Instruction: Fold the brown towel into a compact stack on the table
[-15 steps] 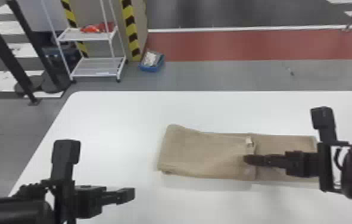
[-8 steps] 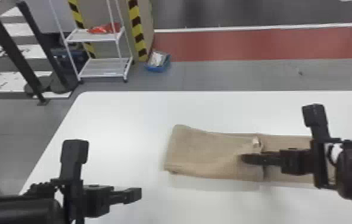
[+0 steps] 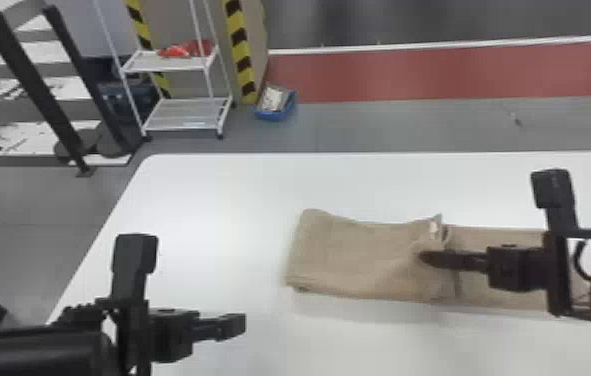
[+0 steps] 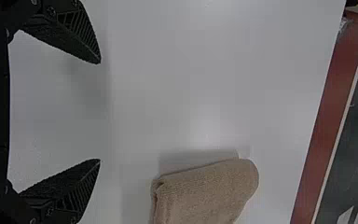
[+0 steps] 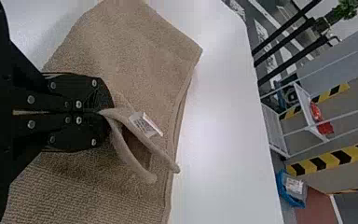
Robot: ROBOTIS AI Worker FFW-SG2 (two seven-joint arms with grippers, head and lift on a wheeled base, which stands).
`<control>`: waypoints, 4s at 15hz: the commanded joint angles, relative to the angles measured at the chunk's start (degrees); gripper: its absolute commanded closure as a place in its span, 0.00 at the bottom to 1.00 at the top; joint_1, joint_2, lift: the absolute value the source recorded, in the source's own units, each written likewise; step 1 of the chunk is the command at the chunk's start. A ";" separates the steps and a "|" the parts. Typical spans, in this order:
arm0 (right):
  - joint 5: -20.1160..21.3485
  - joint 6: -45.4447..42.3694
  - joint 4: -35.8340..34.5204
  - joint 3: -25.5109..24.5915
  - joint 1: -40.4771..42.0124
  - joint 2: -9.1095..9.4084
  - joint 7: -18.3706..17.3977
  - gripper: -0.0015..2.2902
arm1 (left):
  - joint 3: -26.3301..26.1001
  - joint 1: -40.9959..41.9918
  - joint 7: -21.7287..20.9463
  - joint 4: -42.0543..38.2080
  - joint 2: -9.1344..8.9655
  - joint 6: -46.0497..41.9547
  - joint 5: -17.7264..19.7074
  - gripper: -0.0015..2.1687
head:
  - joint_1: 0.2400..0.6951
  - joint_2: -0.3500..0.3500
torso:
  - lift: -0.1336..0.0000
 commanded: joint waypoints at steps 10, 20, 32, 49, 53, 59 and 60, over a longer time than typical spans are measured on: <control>-2.35 13.15 -8.81 -9.99 -2.55 0.05 5.14 0.80 | 0.05 -0.09 -1.07 -0.85 -0.32 -0.18 0.09 0.07 | 1.00 0.63 | 0.07; -2.18 12.10 -5.12 -15.17 -1.84 -2.20 7.69 0.80 | -0.12 0.34 -0.81 -1.03 -0.32 -1.76 0.35 0.07 | 1.00 0.52 | 0.07; -6.48 12.27 -4.68 -20.45 -3.16 -4.66 8.74 0.80 | -0.47 0.26 -0.46 0.20 -0.32 -2.46 0.26 0.07 | 1.00 0.43 | 0.07; -5.25 12.45 -3.72 -24.75 -4.74 -8.26 10.85 0.80 | -0.91 -0.09 -0.72 1.78 -0.32 -4.05 0.00 0.07 | 1.00 0.36 | 0.07; -3.06 3.66 4.63 -24.40 -4.57 -8.61 9.88 0.80 | -1.26 -0.36 -0.81 2.31 -0.32 -4.22 0.09 0.07 | 1.00 0.29 | 0.07; -6.75 10.16 0.50 -27.39 -5.89 -10.37 11.03 0.80 | -1.18 -0.01 -0.90 2.14 -0.32 -4.22 -0.09 0.07 | 1.00 0.28 | 0.07; -6.92 10.34 0.15 -28.09 -5.36 -10.81 11.29 0.80 | -1.18 -0.01 -0.90 2.31 -0.32 -4.22 -0.09 0.07 | 1.00 0.28 | 0.07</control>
